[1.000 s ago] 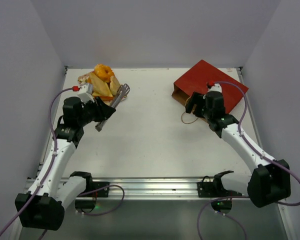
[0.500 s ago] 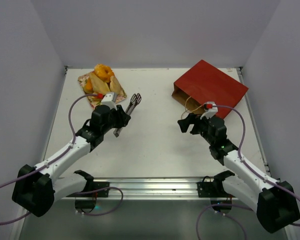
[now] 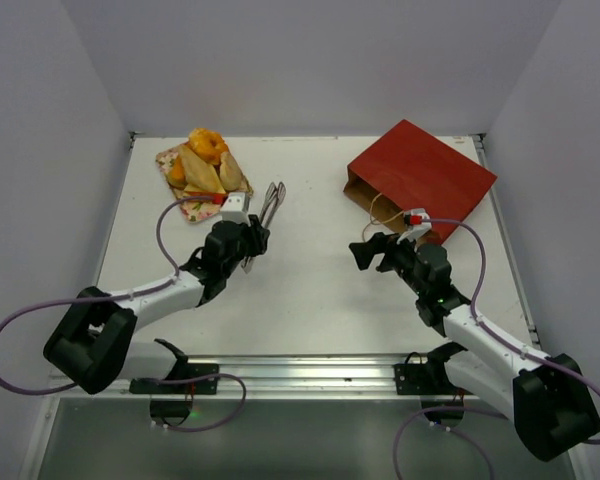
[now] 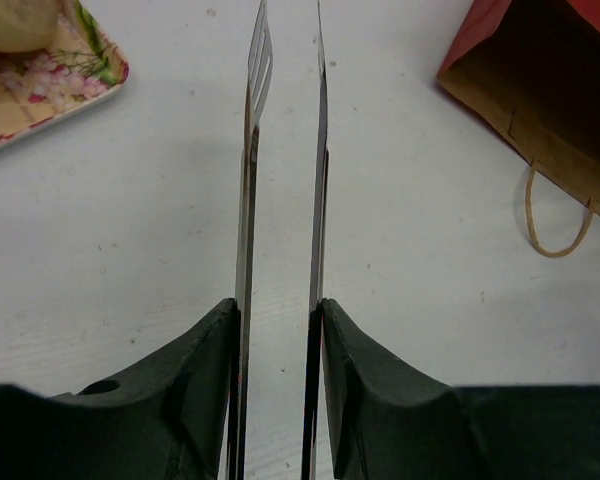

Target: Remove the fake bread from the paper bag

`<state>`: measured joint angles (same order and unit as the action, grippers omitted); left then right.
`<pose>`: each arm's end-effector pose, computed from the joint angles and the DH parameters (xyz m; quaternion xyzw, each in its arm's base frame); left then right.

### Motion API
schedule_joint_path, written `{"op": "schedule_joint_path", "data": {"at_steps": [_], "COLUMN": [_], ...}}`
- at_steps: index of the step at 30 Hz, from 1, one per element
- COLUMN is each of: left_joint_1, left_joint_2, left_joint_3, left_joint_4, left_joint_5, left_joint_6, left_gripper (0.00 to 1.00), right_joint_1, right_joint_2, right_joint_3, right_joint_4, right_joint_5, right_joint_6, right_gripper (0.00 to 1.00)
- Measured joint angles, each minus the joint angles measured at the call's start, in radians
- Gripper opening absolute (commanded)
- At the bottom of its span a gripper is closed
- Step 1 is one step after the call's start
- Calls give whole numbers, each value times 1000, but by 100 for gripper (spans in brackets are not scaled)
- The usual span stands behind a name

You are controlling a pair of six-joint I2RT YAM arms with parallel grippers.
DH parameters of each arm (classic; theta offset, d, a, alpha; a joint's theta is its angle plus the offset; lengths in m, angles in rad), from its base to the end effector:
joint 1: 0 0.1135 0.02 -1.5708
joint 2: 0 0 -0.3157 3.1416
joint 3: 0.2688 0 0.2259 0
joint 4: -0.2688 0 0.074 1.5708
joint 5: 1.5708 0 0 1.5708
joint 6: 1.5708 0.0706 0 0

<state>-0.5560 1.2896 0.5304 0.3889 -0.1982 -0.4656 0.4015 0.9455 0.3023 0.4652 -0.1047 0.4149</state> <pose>0.2326 -0.1282 0.2586 -0.0187 0.8228 -0.2036 0.5302 0.1696 0.0800 0.2613 -0.0284 0.7663 0.2911 0.5720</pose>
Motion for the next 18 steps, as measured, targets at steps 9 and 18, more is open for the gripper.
{"op": "schedule_joint_path", "data": {"at_steps": [9, 18], "left_joint_1": [-56, -79], "left_joint_2": [197, 348], "left_joint_3": [19, 149], "left_joint_4": [140, 133], "left_joint_5": [-20, -41], "left_joint_6": [28, 31], "left_gripper": [44, 47], "right_joint_1": [4, 4], "right_joint_2": [1, 5], "right_joint_3": [0, 0], "right_joint_4": [18, 21], "right_joint_5": [1, 5], "right_joint_6": [0, 0], "right_gripper": [99, 99]}}
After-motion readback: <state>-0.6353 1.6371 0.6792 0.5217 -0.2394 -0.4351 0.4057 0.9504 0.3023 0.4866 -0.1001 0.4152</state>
